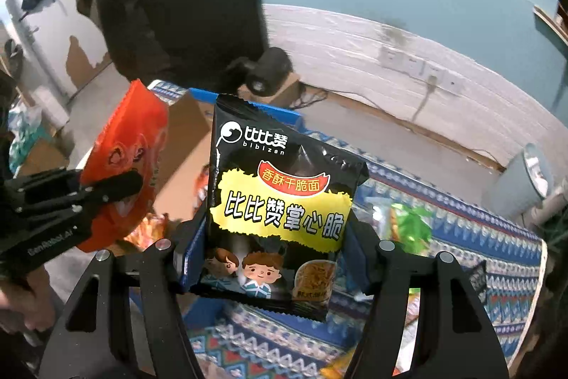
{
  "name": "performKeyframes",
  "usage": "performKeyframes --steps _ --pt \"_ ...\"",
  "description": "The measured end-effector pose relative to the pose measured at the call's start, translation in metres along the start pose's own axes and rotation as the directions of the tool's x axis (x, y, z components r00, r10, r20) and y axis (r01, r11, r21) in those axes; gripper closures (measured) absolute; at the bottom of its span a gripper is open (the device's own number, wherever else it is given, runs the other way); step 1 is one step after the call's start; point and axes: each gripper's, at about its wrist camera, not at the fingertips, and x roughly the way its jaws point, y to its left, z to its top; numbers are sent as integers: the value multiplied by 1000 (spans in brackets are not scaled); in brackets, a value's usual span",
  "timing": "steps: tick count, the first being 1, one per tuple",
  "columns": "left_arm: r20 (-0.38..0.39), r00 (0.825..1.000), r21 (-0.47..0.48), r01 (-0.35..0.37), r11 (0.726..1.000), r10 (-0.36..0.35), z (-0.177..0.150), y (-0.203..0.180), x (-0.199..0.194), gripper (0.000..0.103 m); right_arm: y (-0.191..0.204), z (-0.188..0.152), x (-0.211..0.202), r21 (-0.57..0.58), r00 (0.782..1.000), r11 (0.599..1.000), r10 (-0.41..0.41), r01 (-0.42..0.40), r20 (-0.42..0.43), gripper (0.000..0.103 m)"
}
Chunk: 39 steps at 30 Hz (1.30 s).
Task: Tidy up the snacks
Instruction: 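Lift and carry both bags over the cardboard box with both tools, then open both tools to drop the bags into the box, then move both tools back toward the remaining snack pile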
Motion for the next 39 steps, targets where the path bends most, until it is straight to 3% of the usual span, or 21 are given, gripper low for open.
performKeyframes --steps 10,21,24,27,34,39 --pt "-43 998 -67 -52 996 49 -5 43 12 80 47 21 38 -57 997 996 60 -63 -52 37" --pt "-97 993 -99 -82 992 73 -11 60 23 80 71 21 71 -71 986 992 95 -106 -137 37" --pt "-127 989 -114 -96 989 81 -12 63 28 74 77 20 74 -84 986 992 85 -98 -146 36" --pt "-124 988 -112 -101 989 87 -12 61 26 70 76 20 74 -85 986 992 78 -91 -147 27" --pt "-92 990 -93 -120 988 112 -10 53 18 48 59 21 66 -45 990 997 61 -67 -129 25" --pt "-92 988 -61 -134 989 128 -9 42 17 43 46 21 59 -24 991 999 44 -48 -124 21"
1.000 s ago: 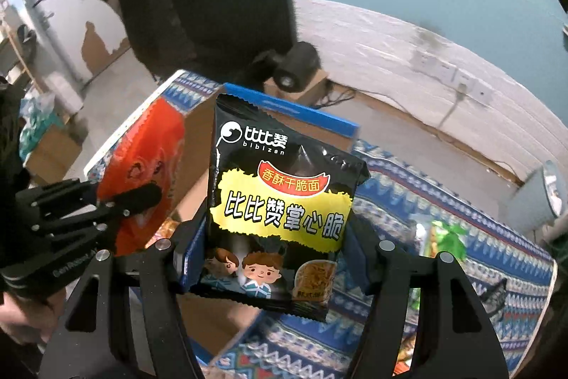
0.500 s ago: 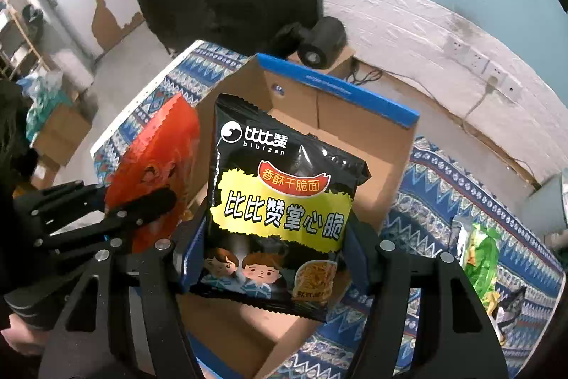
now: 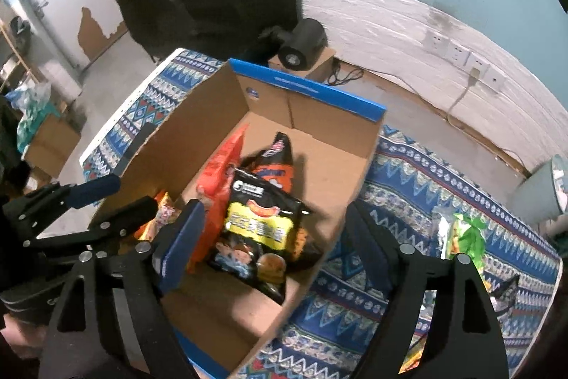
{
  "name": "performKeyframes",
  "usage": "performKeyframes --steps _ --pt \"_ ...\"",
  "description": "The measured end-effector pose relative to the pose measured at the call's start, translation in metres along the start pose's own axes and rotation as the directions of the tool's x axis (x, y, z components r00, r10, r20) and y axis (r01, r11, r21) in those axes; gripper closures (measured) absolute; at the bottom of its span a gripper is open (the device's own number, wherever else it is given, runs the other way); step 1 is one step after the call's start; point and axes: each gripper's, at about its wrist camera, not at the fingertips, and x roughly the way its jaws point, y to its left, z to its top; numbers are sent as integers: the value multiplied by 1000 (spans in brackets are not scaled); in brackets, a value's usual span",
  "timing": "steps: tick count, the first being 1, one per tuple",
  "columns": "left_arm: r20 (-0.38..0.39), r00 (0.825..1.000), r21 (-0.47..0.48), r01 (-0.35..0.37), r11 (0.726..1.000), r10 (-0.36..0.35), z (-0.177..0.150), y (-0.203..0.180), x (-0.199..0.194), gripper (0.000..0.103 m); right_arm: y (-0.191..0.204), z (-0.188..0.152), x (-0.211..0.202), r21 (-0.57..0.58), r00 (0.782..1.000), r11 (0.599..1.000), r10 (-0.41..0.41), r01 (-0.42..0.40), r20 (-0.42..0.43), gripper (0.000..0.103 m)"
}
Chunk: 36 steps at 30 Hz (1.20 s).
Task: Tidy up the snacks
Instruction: 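Move both tools back toward the remaining snack pile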
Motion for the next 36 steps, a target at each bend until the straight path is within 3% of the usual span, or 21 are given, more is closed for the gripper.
performKeyframes --steps 13,29,36 --pt "47 999 120 -30 992 25 -1 -49 -17 32 -43 -22 -36 59 999 997 -46 45 26 18" --pt "35 999 259 -20 966 11 -10 -117 -21 28 -93 -65 -65 120 996 989 -92 89 20 18" --pt "-20 1000 301 28 953 -23 -17 -151 -12 28 -118 -85 -67 166 994 980 -112 110 0 17"
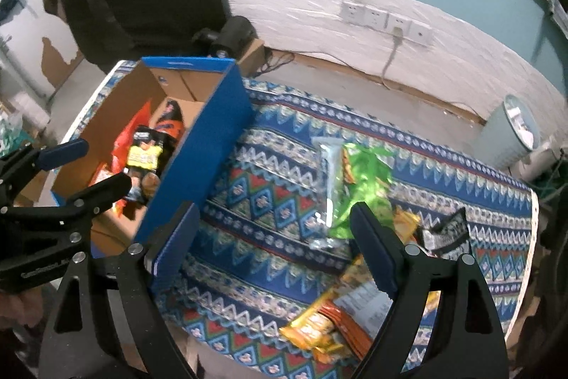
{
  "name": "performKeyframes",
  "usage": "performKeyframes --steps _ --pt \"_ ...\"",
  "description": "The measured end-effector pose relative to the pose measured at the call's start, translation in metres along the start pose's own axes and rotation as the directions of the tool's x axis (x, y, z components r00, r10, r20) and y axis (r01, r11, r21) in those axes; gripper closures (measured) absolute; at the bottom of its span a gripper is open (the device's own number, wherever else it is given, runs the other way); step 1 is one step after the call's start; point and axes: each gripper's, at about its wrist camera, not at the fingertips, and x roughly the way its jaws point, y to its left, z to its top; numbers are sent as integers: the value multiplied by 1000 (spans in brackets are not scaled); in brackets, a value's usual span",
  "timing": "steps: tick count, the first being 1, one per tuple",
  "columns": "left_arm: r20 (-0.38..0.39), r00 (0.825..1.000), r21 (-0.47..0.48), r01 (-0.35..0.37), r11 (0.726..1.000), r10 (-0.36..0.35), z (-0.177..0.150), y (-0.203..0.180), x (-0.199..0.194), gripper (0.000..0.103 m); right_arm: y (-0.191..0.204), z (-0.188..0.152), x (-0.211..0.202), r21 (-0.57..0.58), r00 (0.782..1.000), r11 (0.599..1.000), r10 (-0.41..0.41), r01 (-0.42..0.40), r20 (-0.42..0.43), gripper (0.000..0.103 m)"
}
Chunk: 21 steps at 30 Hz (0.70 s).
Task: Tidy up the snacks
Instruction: 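Move both tools back toward the remaining snack pile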
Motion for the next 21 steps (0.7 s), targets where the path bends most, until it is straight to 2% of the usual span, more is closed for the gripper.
performKeyframes --steps 5,13,21 --pt "-22 1000 54 17 998 -16 -1 -25 9 28 -29 -12 2 59 1000 998 -21 22 -17 17" --pt "-112 991 85 82 993 -72 -1 -56 35 28 -75 -35 8 175 997 983 -48 58 -63 17" --pt "-136 989 152 76 986 -55 -6 -85 51 28 -101 -53 21 241 992 966 -71 95 -105 17"
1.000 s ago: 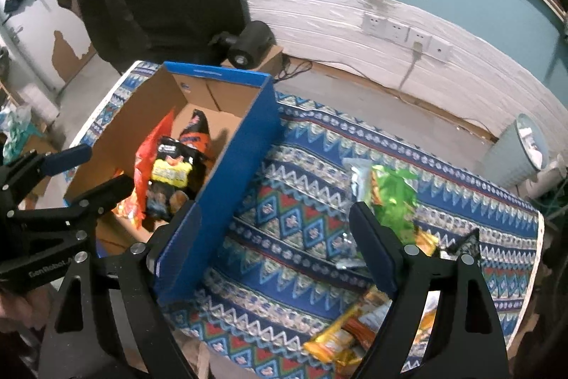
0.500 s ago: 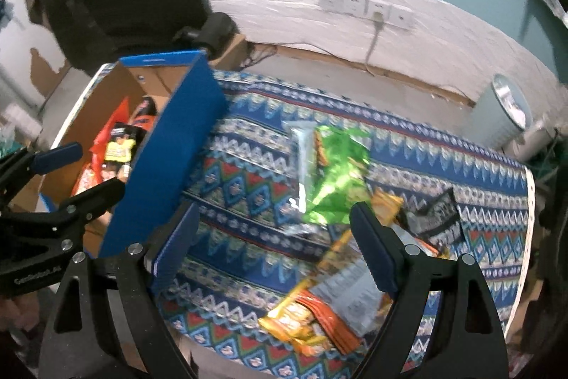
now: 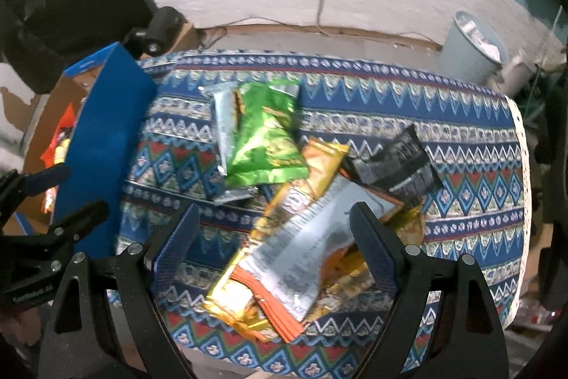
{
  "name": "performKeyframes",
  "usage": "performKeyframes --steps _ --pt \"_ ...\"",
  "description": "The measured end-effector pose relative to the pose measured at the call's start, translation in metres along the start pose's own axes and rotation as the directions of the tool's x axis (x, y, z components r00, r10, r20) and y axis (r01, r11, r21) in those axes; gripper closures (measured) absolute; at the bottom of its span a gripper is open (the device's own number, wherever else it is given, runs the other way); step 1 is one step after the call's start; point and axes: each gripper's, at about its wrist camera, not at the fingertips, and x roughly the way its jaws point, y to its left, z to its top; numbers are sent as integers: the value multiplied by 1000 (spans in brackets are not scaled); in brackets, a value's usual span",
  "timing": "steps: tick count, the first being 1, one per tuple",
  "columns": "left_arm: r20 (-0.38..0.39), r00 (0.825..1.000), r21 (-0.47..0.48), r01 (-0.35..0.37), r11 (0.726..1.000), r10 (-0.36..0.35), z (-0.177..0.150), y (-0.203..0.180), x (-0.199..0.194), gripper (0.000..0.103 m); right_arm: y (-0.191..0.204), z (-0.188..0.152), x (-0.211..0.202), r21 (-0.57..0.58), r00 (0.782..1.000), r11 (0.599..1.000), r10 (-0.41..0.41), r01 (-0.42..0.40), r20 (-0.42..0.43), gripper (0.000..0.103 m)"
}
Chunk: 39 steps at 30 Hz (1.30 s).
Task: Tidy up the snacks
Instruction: 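Move both tools back toward the remaining snack pile, then grasp the silver bar with the left tool while the right grasps the white-orange chip bag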
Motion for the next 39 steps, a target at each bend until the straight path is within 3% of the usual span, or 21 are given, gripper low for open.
performKeyframes --steps 12,21,26,29,39 --pt "-51 998 5 -34 999 35 -3 -1 27 28 -24 -17 49 125 996 992 -8 18 -84 17" --pt "-77 997 -1 -24 1000 24 0 -3 41 28 -28 -25 74 134 990 990 -33 52 -140 17" --pt "-97 995 -27 -9 1000 6 5 -1 49 28 -39 -26 67 126 993 992 -1 16 -120 52" --pt "-100 995 -44 -5 999 1 10 1 52 28 -43 -24 58 106 995 994 13 -2 -102 64" --pt "-115 993 -110 17 994 -30 29 0 67 28 -58 -23 30 91 1000 996 13 -12 -14 67"
